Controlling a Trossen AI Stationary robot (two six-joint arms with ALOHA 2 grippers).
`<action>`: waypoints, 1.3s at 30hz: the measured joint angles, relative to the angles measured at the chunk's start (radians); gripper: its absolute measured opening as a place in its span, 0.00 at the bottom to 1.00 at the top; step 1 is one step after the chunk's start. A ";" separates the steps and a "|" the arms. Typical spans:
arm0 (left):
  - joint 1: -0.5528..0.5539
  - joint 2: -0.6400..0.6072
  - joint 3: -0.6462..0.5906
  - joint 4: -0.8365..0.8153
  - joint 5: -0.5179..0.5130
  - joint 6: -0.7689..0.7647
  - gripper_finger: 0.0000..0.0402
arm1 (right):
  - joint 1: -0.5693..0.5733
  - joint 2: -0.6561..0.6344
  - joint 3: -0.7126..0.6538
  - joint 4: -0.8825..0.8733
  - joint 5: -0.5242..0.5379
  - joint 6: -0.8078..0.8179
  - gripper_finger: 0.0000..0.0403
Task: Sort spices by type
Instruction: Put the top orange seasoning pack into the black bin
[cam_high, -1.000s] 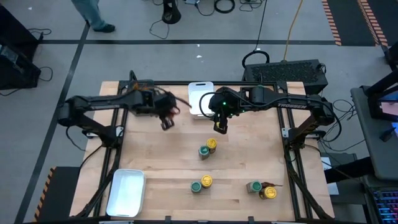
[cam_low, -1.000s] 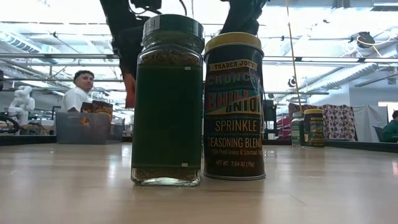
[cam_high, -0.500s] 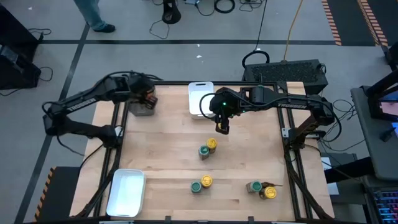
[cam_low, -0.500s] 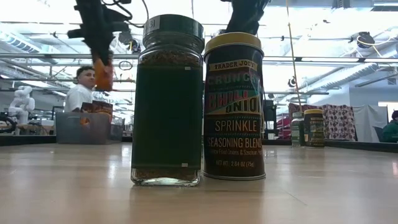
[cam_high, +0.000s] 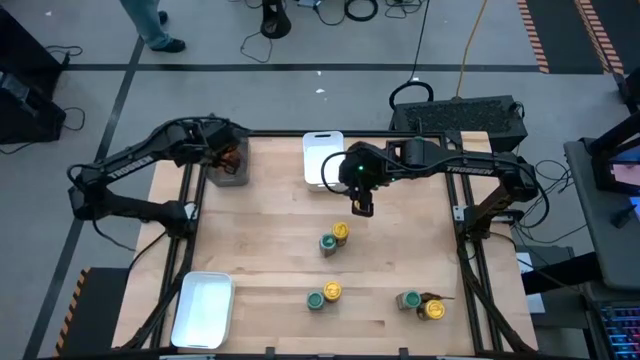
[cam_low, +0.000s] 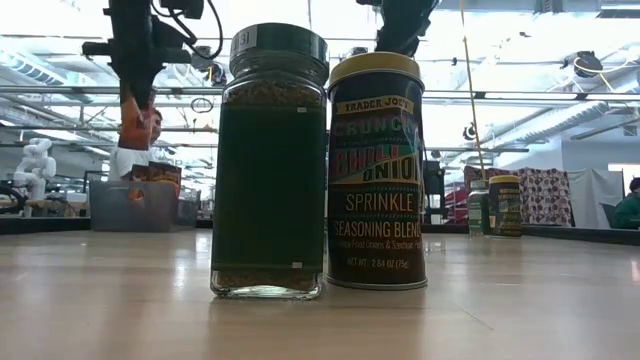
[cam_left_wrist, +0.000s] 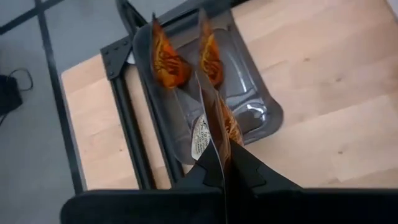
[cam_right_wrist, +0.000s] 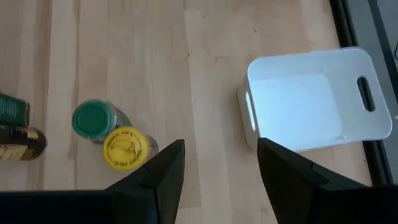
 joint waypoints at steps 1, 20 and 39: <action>0.007 0.000 -0.009 0.001 -0.003 -0.012 0.00 | 0.000 0.000 0.000 -0.004 0.000 0.000 0.46; 0.139 0.000 -0.226 0.169 -0.006 -0.036 0.00 | 0.000 -0.008 0.000 -0.027 -0.001 -0.048 0.46; 0.254 0.000 -0.386 0.375 0.049 0.056 0.00 | 0.002 -0.008 0.000 -0.034 -0.003 -0.014 0.46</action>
